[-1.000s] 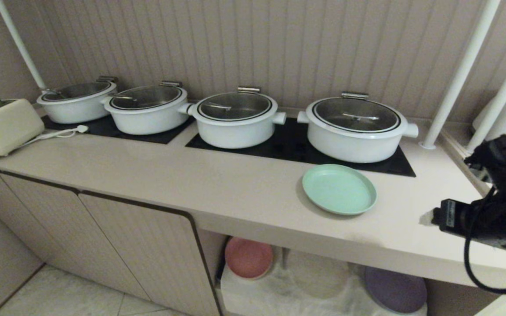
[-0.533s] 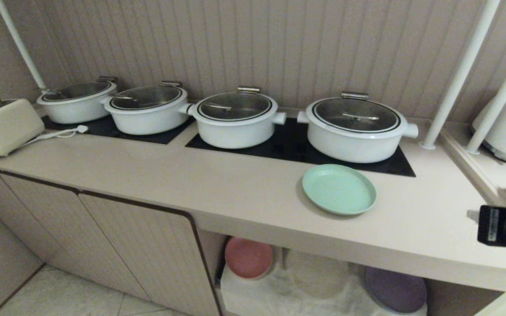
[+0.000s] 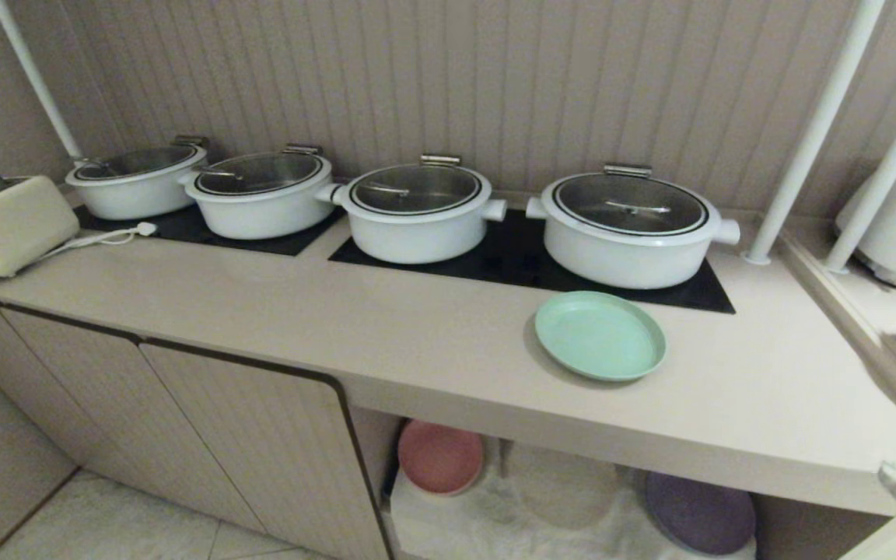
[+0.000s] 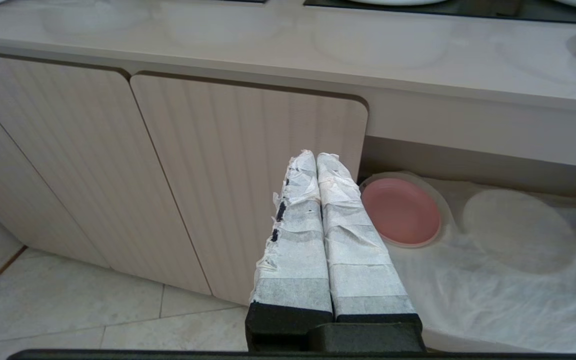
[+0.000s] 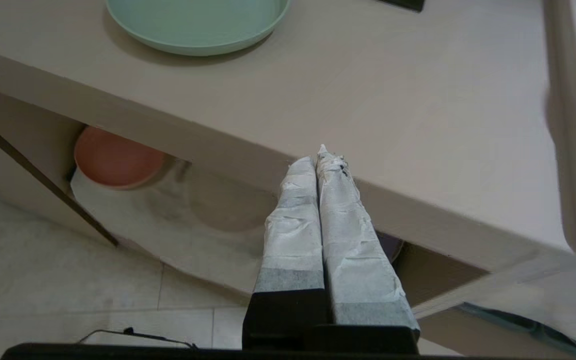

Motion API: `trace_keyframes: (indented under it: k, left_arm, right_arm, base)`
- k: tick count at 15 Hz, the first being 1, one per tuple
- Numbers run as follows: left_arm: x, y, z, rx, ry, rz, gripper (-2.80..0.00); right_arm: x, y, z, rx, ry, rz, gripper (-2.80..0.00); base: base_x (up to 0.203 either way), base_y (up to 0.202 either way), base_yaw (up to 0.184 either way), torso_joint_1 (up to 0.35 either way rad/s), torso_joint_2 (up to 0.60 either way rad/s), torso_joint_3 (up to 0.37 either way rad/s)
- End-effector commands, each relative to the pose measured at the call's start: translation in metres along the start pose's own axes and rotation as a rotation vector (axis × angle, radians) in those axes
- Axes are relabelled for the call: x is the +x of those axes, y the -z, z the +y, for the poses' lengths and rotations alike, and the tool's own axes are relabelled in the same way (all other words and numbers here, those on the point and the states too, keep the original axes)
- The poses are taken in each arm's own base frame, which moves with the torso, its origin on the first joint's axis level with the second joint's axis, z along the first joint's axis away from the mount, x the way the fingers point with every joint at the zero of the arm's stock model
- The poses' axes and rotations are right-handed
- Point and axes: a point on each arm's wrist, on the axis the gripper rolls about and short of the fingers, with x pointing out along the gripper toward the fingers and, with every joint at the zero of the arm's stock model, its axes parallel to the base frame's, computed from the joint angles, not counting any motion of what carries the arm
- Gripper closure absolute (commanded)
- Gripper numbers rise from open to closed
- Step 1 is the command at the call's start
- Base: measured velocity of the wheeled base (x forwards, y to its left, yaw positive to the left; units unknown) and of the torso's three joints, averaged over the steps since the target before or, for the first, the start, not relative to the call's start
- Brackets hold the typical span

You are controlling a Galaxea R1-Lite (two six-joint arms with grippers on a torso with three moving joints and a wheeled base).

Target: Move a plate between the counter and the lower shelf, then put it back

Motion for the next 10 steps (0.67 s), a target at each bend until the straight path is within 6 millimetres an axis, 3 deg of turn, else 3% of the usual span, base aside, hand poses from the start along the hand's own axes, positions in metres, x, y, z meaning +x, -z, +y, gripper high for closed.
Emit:
trace_keyframes:
  k: [1, 6, 10]
  left_arm:
    - [0.000, 0.000, 0.000, 0.000, 0.000, 0.000, 0.00]
    - [0.000, 0.000, 0.000, 0.000, 0.000, 0.000, 0.00]
    - [0.000, 0.000, 0.000, -0.001, 0.000, 0.000, 0.00]
  right_arm:
    - [-0.021, 0.011, -0.003, 0.012, 0.020, -0.051, 0.00]
    - [-0.057, 0.053, -0.002, -0.011, 0.096, 0.009, 0.00]
    - [-0.071, 0.063, 0.001, -0.050, 0.067, -0.120, 0.00]
  base:
    - [0.000, 0.000, 0.000, 0.000, 0.00, 0.000]
    - [0.000, 0.000, 0.000, 0.000, 0.00, 0.000]
    - [0.000, 0.000, 0.000, 0.000, 0.00, 0.000]
